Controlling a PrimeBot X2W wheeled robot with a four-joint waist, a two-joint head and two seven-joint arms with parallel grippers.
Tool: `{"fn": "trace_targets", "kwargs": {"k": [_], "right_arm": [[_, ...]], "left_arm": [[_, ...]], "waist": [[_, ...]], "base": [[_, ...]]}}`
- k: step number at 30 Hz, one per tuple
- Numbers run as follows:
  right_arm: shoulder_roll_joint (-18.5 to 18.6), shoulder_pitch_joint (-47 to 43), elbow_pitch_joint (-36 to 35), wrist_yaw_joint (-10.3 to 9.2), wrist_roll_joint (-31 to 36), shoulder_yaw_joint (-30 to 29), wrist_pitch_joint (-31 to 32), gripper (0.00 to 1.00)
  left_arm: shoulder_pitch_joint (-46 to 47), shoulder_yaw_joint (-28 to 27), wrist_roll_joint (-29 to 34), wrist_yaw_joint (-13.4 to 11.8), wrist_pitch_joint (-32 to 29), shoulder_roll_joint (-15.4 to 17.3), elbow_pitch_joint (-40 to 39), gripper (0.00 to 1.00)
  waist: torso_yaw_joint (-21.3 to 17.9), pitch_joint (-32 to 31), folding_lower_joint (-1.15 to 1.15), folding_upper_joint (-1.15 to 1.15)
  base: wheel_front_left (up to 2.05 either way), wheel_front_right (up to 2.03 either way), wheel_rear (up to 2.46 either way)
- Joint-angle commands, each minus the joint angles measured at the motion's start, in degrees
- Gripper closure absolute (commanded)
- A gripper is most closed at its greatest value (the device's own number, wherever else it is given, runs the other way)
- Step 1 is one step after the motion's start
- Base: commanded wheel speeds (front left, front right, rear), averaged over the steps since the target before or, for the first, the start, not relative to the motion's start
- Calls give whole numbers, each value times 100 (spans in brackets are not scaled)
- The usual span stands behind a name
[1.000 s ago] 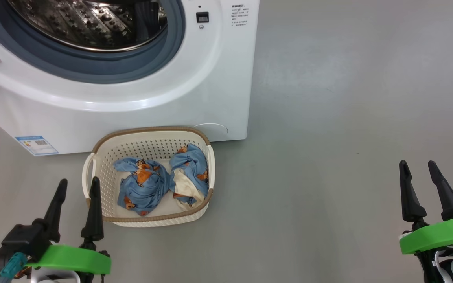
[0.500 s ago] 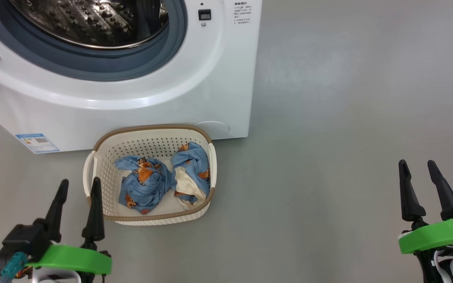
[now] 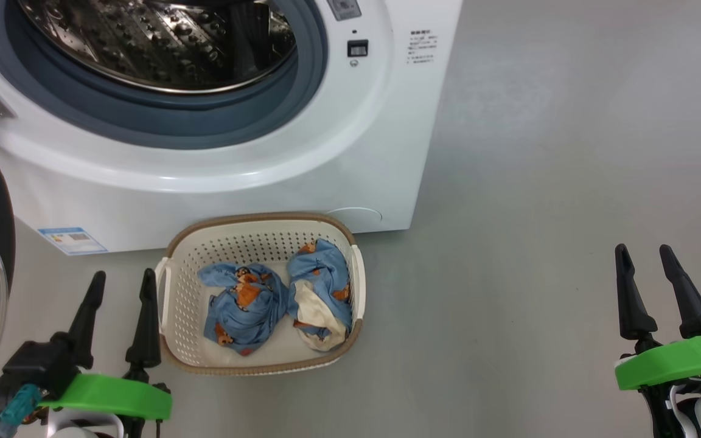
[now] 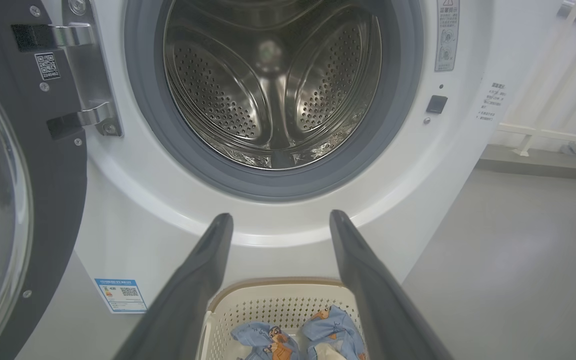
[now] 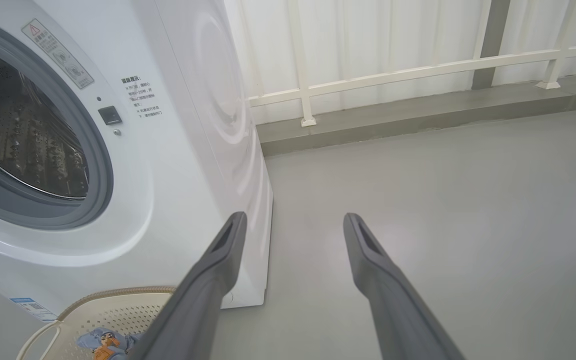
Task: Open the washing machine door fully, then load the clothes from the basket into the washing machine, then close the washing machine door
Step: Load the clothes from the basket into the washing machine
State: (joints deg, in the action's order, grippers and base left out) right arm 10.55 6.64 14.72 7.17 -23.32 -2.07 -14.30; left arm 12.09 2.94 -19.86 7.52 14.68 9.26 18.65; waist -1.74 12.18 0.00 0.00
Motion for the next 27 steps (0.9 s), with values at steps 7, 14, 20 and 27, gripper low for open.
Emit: {"fn": "trace_targets", "kwargs": {"k": [7,14,20,27], "right_arm": [[50,177,-143,32,-17,92,-70,0],[23,202,-144,32,-16,106,-70,0],[-16,246,-164,32,-17,136,-70,0],[-100,367,-201,32,-18,170,-70,0]], "left_arm": [[243,-189,-14,-3,32,57,-177,0],[218,-128,-8,-3,32,-22,-80,0],[211,-54,11,-3,32,-127,184,0],[332,5,143,-3,32,-255,746,0]], "waist": [[-13,45,0,0],[-21,77,0,0],[-24,202,0,0],[-51,490,0,0]], "base": [[35,-37,2],[0,0,0],[0,0,0],[0,0,0]]}}
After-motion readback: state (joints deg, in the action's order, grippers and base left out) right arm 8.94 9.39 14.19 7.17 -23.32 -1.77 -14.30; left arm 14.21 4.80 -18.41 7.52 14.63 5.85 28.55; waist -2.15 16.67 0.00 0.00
